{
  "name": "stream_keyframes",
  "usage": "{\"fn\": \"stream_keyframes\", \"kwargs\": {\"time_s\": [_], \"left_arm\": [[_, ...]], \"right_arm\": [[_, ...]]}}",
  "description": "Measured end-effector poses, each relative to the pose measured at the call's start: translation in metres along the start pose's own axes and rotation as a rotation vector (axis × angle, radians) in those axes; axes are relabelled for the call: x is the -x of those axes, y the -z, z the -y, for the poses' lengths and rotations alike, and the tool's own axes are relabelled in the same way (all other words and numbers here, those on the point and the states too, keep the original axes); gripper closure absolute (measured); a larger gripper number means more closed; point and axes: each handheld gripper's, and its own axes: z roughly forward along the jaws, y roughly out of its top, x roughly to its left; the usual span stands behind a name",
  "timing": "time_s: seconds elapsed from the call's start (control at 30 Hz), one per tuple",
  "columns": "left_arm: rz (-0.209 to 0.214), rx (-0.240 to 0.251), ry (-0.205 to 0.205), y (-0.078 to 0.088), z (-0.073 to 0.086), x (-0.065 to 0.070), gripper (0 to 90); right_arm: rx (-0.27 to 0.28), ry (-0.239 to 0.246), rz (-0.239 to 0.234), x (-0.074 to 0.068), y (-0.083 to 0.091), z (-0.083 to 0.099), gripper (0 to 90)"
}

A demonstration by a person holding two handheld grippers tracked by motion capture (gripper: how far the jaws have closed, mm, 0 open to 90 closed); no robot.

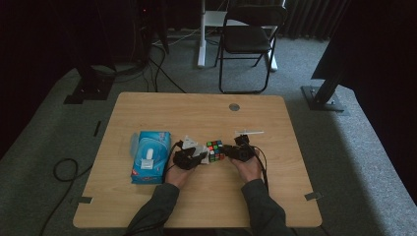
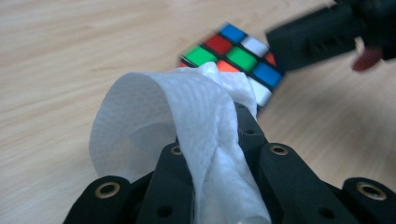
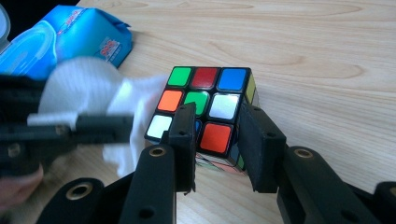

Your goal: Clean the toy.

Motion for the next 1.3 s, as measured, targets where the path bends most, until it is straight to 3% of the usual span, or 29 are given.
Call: {"fn": "stream_keyframes", "kwargs": {"time_s": [0.1, 0.2, 0.27, 0.3, 0.37, 0.43, 0.47, 0.53, 0.8, 1.03, 1.3], "left_arm": [[0.001, 0.019, 0.026, 0.008, -0.003, -0.002, 80.6], [-0.003, 0.027, 0.021, 0.013, -0.005, -0.001, 79.7], [0.007, 0.044, 0.023, 0.018, -0.008, 0.001, 79.6], [0.019, 0.053, 0.024, 0.024, -0.012, 0.002, 79.6], [0.020, 0.066, 0.026, 0.029, -0.016, 0.003, 79.3], [0.026, 0.076, 0.029, 0.033, -0.018, 0.003, 79.2], [0.029, 0.082, 0.032, 0.036, -0.019, 0.003, 79.2], [0.027, 0.092, 0.030, 0.041, -0.021, 0.003, 79.2], [0.011, 0.118, 0.047, 0.052, -0.023, -0.003, 78.8], [0.014, 0.127, 0.055, 0.058, -0.024, -0.005, 78.6], [0.011, 0.135, 0.049, 0.069, -0.026, -0.009, 78.4]], "right_arm": [[-0.006, 0.011, -0.003, -0.005, -0.001, 0.001, 67.4], [-0.006, 0.015, -0.004, -0.006, -0.001, 0.002, 67.0], [-0.015, 0.011, -0.017, -0.006, -0.001, 0.004, 59.6], [-0.047, 0.021, -0.010, -0.006, -0.003, 0.005, 58.7], [-0.106, 0.064, 0.068, -0.009, -0.012, 0.012, 58.6], [-0.115, 0.079, 0.088, -0.009, -0.015, 0.015, 57.8], [-0.118, 0.061, 0.068, -0.006, -0.019, 0.020, 56.8], [-0.095, 0.040, 0.048, -0.005, -0.020, 0.022, 55.4], [-0.057, 0.062, 0.049, -0.001, -0.005, 0.015, 51.8], [-0.036, 0.098, 0.076, 0.002, 0.008, 0.011, 50.7], [-0.047, 0.116, 0.108, 0.009, 0.011, 0.016, 49.6]]}}
